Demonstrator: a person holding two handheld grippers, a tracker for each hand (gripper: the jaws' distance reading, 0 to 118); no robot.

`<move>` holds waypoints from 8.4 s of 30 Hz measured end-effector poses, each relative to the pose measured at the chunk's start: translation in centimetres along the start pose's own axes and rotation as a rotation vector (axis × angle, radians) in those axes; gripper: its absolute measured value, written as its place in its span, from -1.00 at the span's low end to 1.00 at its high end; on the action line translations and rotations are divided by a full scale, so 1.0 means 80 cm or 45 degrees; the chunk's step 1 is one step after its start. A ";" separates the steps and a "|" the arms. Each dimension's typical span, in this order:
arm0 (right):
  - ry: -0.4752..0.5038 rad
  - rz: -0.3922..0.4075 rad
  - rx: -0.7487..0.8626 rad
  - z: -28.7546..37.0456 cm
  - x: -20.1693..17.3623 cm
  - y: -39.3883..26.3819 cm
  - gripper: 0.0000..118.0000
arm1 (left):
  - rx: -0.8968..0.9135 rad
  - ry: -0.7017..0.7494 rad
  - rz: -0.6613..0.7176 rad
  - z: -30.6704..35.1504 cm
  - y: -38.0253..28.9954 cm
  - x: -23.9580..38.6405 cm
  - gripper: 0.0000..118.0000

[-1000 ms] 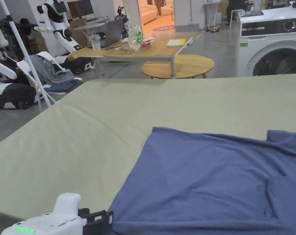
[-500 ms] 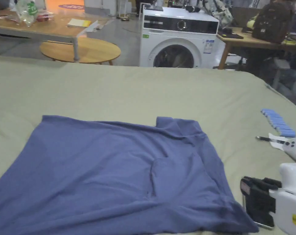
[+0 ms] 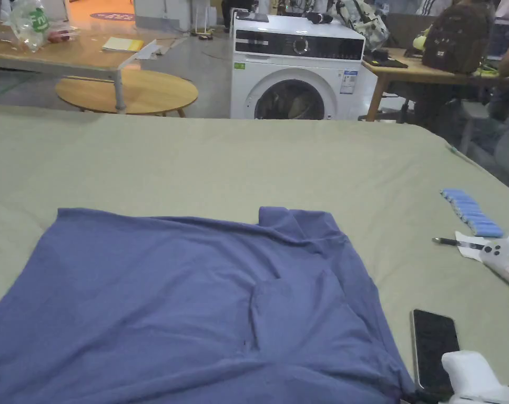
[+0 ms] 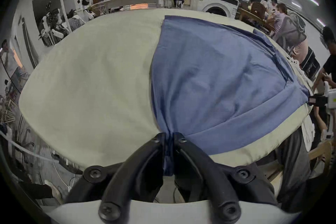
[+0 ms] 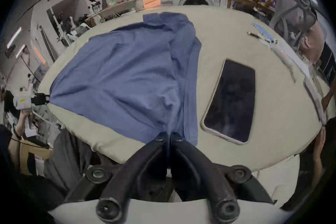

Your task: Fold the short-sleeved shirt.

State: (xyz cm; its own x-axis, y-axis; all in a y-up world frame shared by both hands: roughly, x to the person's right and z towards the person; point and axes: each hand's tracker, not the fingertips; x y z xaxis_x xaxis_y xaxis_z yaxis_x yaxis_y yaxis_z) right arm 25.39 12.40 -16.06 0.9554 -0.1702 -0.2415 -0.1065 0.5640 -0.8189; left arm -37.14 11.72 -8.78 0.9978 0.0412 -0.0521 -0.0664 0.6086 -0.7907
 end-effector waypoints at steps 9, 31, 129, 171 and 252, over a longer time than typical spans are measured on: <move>-0.001 -0.036 0.203 0.017 0.013 0.073 -1.00 | 0.248 -0.057 0.068 0.020 0.116 -0.016 -0.94; -0.137 -0.248 0.469 -0.095 0.024 0.189 0.04 | 0.430 -0.099 0.039 -0.111 0.265 0.028 0.10; 0.146 0.059 0.452 -0.050 -0.118 0.131 -1.00 | 0.145 0.022 0.032 -0.104 0.260 -0.026 0.16; -0.086 -0.070 0.273 -0.005 -0.007 0.170 -1.00 | 0.263 -0.197 0.152 0.046 0.045 0.021 -1.00; 0.254 -0.151 0.436 -0.018 -0.142 0.105 -1.00 | 0.504 -0.537 0.604 0.059 0.146 -0.003 -0.84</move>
State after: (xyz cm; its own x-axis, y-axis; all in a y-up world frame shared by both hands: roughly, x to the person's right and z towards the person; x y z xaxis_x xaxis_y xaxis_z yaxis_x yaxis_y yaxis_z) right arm 13.26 17.93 -20.98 0.8799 -0.3844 -0.2793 0.1313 0.7616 -0.6346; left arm -38.19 22.58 -15.12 0.7822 0.6222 -0.0319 -0.5646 0.6864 -0.4583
